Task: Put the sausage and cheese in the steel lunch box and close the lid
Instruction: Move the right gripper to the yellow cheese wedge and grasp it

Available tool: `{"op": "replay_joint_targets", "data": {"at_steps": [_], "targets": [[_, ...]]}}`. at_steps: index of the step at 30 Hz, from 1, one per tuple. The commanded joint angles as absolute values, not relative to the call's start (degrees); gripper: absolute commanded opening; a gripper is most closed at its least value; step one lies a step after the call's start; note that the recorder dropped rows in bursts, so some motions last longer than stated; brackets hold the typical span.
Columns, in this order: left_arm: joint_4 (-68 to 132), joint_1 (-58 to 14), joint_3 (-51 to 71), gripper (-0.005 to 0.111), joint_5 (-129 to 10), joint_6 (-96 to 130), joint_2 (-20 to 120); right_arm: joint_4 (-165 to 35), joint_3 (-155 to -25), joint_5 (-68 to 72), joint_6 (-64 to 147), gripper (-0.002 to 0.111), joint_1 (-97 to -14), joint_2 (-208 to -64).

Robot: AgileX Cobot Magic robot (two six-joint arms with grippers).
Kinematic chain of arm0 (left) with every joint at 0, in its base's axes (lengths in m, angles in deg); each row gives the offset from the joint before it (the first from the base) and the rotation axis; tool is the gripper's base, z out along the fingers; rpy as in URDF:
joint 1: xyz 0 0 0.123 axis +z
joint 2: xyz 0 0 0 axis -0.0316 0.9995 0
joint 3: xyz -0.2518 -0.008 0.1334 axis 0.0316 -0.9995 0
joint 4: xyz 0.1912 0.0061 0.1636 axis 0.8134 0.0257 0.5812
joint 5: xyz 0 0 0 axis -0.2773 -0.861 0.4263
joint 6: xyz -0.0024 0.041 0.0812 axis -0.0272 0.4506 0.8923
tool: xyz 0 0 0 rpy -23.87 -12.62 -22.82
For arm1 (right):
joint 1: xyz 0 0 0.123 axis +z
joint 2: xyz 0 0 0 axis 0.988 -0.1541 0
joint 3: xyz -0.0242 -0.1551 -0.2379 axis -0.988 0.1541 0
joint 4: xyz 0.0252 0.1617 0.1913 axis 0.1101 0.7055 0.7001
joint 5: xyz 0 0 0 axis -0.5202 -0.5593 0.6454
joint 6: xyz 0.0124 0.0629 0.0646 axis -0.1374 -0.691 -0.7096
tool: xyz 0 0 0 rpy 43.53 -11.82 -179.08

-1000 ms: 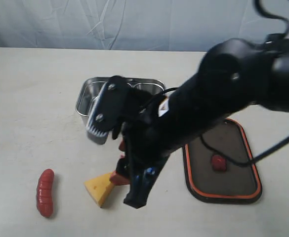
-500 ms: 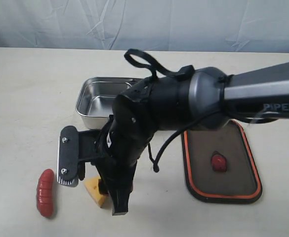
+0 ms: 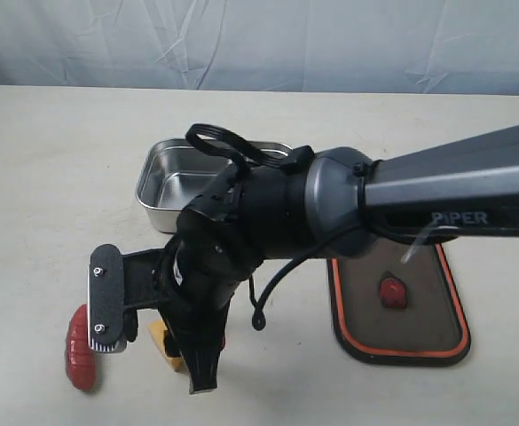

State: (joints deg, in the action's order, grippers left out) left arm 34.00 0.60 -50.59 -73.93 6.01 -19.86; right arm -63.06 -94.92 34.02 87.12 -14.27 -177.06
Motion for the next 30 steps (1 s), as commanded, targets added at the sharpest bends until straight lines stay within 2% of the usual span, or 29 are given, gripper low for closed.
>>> {"op": "replay_joint_targets", "data": {"at_steps": [1,9,19,21,22,26,27,30], "targets": [[34.05,0.29,-50.66,0.0,-73.08,5.92,-20.12,-64.67,-94.42,34.55,87.02,0.055,-13.66,-179.28],[34.05,0.29,-50.66,0.0,-73.08,5.92,-20.12,-65.03,-94.42,41.01,87.03,0.055,-12.48,-178.46],[34.05,0.29,-50.66,0.0,-73.08,5.92,-20.12,-66.51,-94.42,37.75,87.12,0.055,-12.48,-178.46],[34.05,0.29,-50.66,0.0,-73.08,5.92,-20.12,-65.99,-94.42,37.64,87.12,0.049,-12.48,-178.46],[34.05,0.29,-50.66,0.0,-73.08,5.92,-20.12,-65.32,-94.42,37.64,87.12,0.042,-12.48,-178.46],[34.05,0.29,-50.66,0.0,-73.08,5.92,-20.12,-61.45,-94.42,38.52,87.12,0.003,-12.48,-178.46],[34.05,0.29,-50.66,0.0,-73.08,5.92,-20.12,-60.6,-94.42,38.89,86.78,0.0,-12.48,-178.46],[34.05,0.29,-50.66,0.0,-73.08,5.92,-20.12,-58.1,-94.42,40.09,86.78,0.0,-12.48,-178.46]]}}
